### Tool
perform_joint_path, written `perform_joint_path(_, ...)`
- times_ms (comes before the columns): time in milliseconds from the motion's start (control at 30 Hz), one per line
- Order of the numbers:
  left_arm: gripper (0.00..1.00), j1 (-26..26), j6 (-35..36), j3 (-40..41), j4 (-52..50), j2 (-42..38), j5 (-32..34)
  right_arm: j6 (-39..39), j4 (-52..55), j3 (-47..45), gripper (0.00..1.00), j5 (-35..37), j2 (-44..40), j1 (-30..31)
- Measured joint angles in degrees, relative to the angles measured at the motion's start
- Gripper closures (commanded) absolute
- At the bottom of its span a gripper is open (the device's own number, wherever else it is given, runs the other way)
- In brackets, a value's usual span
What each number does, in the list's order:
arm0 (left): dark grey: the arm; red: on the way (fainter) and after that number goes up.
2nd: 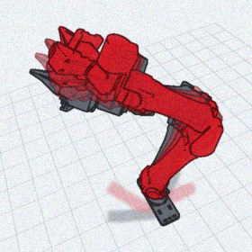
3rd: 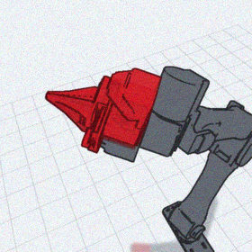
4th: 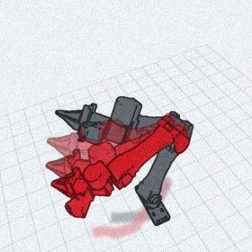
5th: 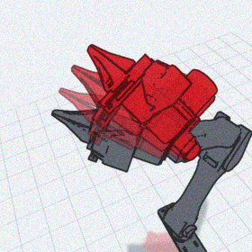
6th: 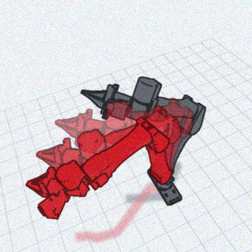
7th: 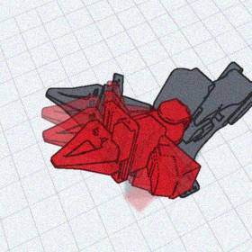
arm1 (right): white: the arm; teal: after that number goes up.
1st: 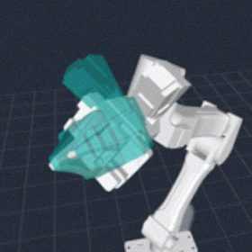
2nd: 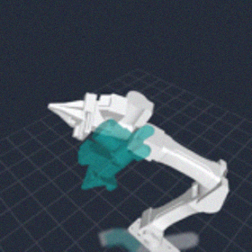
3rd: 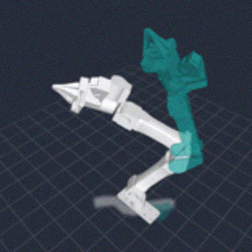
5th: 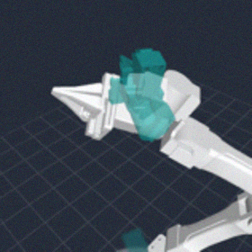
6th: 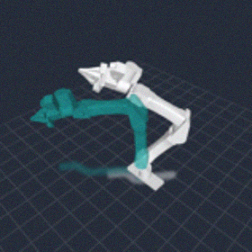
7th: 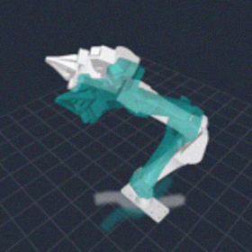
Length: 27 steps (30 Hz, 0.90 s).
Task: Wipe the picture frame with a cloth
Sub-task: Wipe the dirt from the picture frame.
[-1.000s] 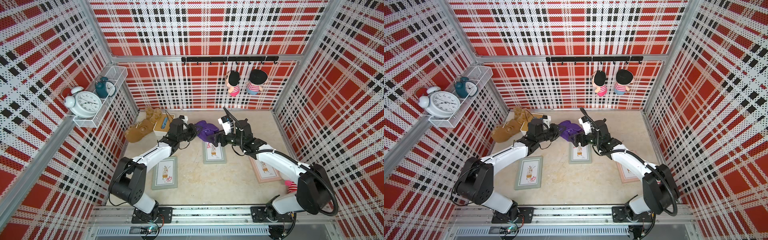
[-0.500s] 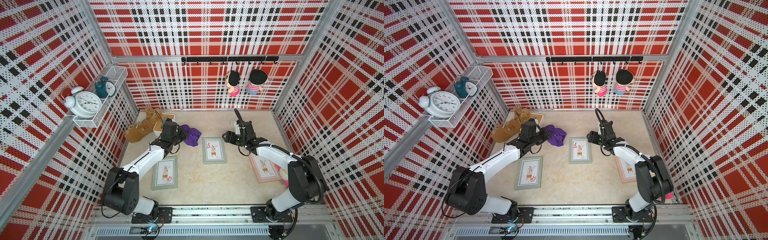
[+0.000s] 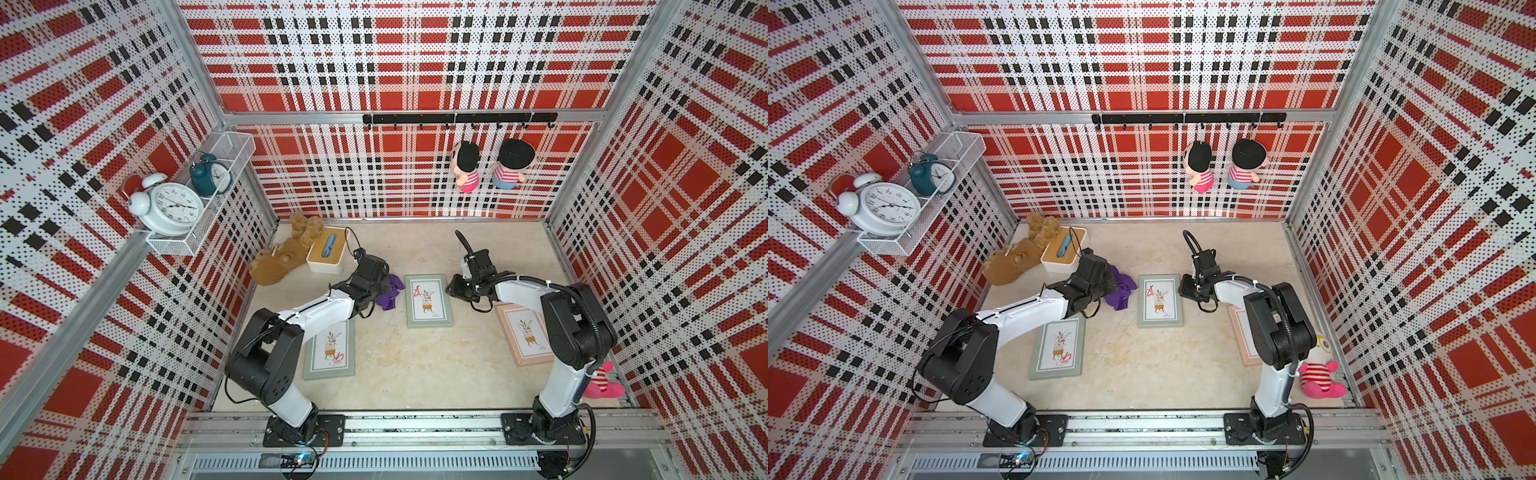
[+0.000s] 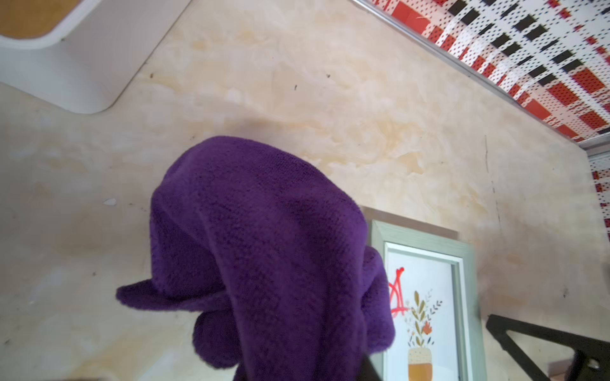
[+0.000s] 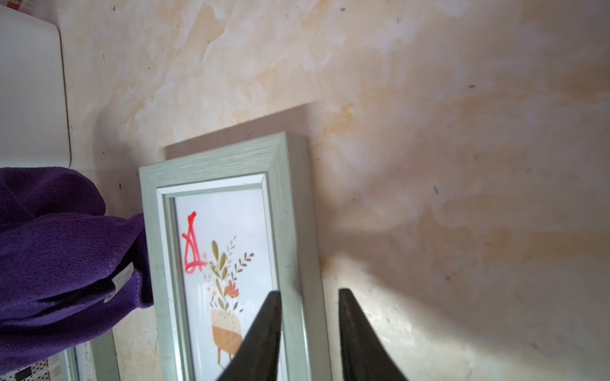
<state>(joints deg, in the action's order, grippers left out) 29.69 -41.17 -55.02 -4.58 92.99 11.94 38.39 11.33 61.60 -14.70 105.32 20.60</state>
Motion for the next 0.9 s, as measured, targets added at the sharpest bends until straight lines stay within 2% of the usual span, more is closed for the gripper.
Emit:
perform_joint_path(200, 1.0, 1.9, 0.0, -3.1, 5.7, 5.5, 0.8, -0.6, 0.0, 1.2, 0.78, -1.5, 1.8, 0.0)
perform_joint_path(433, 1.0, 2.6, 0.2, -4.9, 14.1, 9.4, 3.7, -1.0, -0.3, 1.3, 0.79, -2.1, 2.8, 0.0)
perform_joint_path(600, 1.0, 2.9, 0.1, -9.1, 18.4, 14.4, 3.8, -1.0, -0.5, 1.2, 0.79, -2.2, 2.8, 0.0)
perform_joint_path(900, 1.0, 7.5, -2.7, -5.3, 20.5, 17.0, 3.4, 0.0, -2.6, 0.3, 0.79, -3.5, 3.0, 0.0)
